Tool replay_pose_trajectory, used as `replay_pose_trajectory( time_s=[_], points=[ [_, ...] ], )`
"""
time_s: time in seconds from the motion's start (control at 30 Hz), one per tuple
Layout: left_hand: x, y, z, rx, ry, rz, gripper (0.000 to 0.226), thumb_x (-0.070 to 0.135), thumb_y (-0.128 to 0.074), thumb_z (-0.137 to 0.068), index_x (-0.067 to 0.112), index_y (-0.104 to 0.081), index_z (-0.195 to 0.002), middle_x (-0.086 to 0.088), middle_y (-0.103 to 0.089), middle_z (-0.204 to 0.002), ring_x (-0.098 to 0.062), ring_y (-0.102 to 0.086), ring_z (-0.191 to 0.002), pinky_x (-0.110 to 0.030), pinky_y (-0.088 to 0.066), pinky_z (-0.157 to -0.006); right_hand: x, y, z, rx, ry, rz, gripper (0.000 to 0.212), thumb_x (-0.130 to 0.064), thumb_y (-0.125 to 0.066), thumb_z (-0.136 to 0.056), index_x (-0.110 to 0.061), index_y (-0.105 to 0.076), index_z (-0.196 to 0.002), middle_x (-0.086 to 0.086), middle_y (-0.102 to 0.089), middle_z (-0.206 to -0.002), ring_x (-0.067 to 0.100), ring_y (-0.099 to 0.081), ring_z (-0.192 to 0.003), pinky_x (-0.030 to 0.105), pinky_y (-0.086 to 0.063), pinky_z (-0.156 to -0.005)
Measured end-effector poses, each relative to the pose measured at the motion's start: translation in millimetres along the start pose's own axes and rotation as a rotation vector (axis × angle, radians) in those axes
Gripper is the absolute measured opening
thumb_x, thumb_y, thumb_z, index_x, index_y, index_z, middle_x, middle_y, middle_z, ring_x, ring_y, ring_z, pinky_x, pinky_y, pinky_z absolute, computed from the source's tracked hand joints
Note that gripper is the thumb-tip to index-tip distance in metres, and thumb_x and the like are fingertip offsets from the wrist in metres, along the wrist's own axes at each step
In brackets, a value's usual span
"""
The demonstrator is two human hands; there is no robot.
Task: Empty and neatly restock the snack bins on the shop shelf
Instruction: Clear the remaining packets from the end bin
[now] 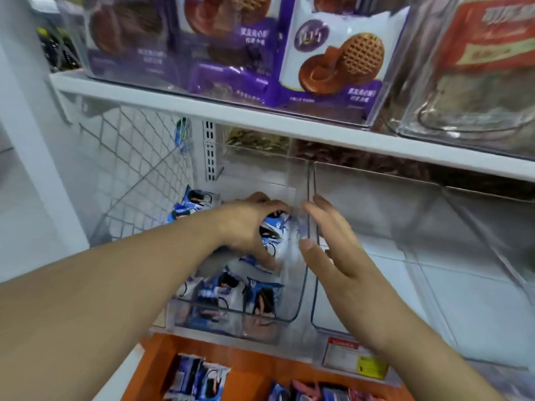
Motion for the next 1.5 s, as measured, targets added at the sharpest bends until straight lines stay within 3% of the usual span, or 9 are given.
replay_pose_trajectory(
  time_s=[0.13, 0.33, 0.67, 0.83, 1.07, 1.2, 1.3, 1.37, 1.5],
  points=[
    [-9, 5, 18, -0.026, 0.040, -0.033, 0.101, 0.062, -0.094, -0.057, 0.059, -0.034, -0.139, 0.006, -0.040, -0.130, -0.023, -0.054, -0.117, -0.042, -0.053, -0.100, -3, 0, 3, 0.005, -0.007, 0.001, 0.054, -0.065, -0.038, -0.100, -0.068, -0.023, -0.151, -0.059, 0.001, -0.151, -0.024, -0.009, -0.145, 0.024, -0.021, -0.122],
    [-6, -13, 32, -0.002, 0.069, 0.014, 0.113, 0.060, -0.093, -0.061, 0.063, -0.024, -0.150, 0.005, -0.026, -0.155, -0.027, -0.041, -0.140, -0.044, -0.044, -0.114, -3, -3, 4, 0.026, -0.001, 0.045, 0.052, -0.060, -0.038, -0.105, -0.064, -0.023, -0.154, -0.050, -0.001, -0.159, -0.033, -0.007, -0.136, 0.009, -0.019, -0.104],
    [6, -7, 39, 0.157, 0.065, -0.002, 0.095, 0.050, -0.094, -0.064, 0.048, -0.047, -0.146, 0.005, -0.053, -0.139, -0.020, -0.056, -0.121, -0.032, -0.050, -0.098, -6, -2, 5, 0.034, 0.001, 0.039, 0.056, -0.063, -0.036, -0.104, -0.060, -0.019, -0.157, -0.044, -0.001, -0.163, -0.004, -0.025, -0.152, 0.037, -0.028, -0.125],
    [-1, -1, 42, 0.251, 0.103, 0.195, 0.084, 0.039, -0.093, -0.065, 0.039, -0.057, -0.141, 0.010, -0.062, -0.141, -0.015, -0.068, -0.111, -0.033, -0.057, -0.096, -5, -2, 6, 0.044, 0.013, 0.030, 0.057, -0.065, -0.036, -0.103, -0.058, -0.019, -0.158, -0.044, -0.001, -0.163, -0.001, -0.028, -0.151, 0.042, -0.030, -0.125],
    [9, 36, 83, 0.546, 0.111, 0.617, 0.052, 0.020, -0.092, -0.072, 0.034, -0.069, -0.116, 0.012, -0.076, -0.100, -0.006, -0.073, -0.087, -0.019, -0.057, -0.072, -4, -2, 5, 0.056, 0.022, 0.039, 0.055, -0.062, -0.037, -0.105, -0.058, -0.021, -0.157, -0.040, -0.003, -0.165, 0.002, -0.031, -0.150, 0.044, -0.033, -0.124],
    [38, 54, 150, 0.654, 0.014, 0.761, 0.047, 0.011, -0.093, -0.075, 0.028, -0.072, -0.113, 0.011, -0.077, -0.094, -0.002, -0.072, -0.080, -0.014, -0.054, -0.070, -4, -1, 4, 0.068, 0.011, 0.047, 0.057, -0.062, -0.036, -0.104, -0.055, -0.023, -0.158, -0.036, -0.006, -0.167, 0.005, -0.032, -0.150, 0.043, -0.032, -0.124],
    [67, 48, 212, 0.658, -0.093, 0.690, 0.045, 0.008, -0.092, -0.074, 0.027, -0.073, -0.110, 0.007, -0.075, -0.091, 0.000, -0.067, -0.074, -0.010, -0.049, -0.070, -6, 1, 1, 0.079, 0.028, 0.062, 0.057, -0.059, -0.039, -0.105, -0.049, -0.028, -0.160, -0.026, -0.010, -0.170, 0.002, -0.024, -0.153, 0.040, -0.028, -0.126],
    [78, 32, 241, 0.610, -0.134, 0.597, 0.047, 0.015, -0.093, -0.073, 0.032, -0.072, -0.111, 0.010, -0.073, -0.099, 0.000, -0.067, -0.084, -0.010, -0.048, -0.077, -7, 2, 1, 0.080, 0.024, 0.075, 0.057, -0.056, -0.040, -0.107, -0.044, -0.029, -0.161, -0.019, -0.011, -0.173, 0.002, -0.018, -0.156, 0.035, -0.022, -0.127],
    [59, -52, 253, 0.328, -0.095, 0.366, 0.058, 0.042, -0.092, -0.072, 0.040, -0.067, -0.124, 0.012, -0.064, -0.118, -0.009, -0.062, -0.109, -0.028, -0.049, -0.096, -10, -2, 3, 0.071, -0.014, 0.120, 0.055, -0.047, -0.042, -0.110, -0.033, -0.032, -0.163, -0.005, -0.015, -0.174, 0.006, -0.009, -0.159, 0.022, -0.008, -0.125]
  ],
)
Point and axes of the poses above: each hand's wrist, its own z-axis away from the middle knuckle, its own y-axis out of the back of the hand, x = y × z, the point moved 5 cm from there along -z, towards the middle knuckle
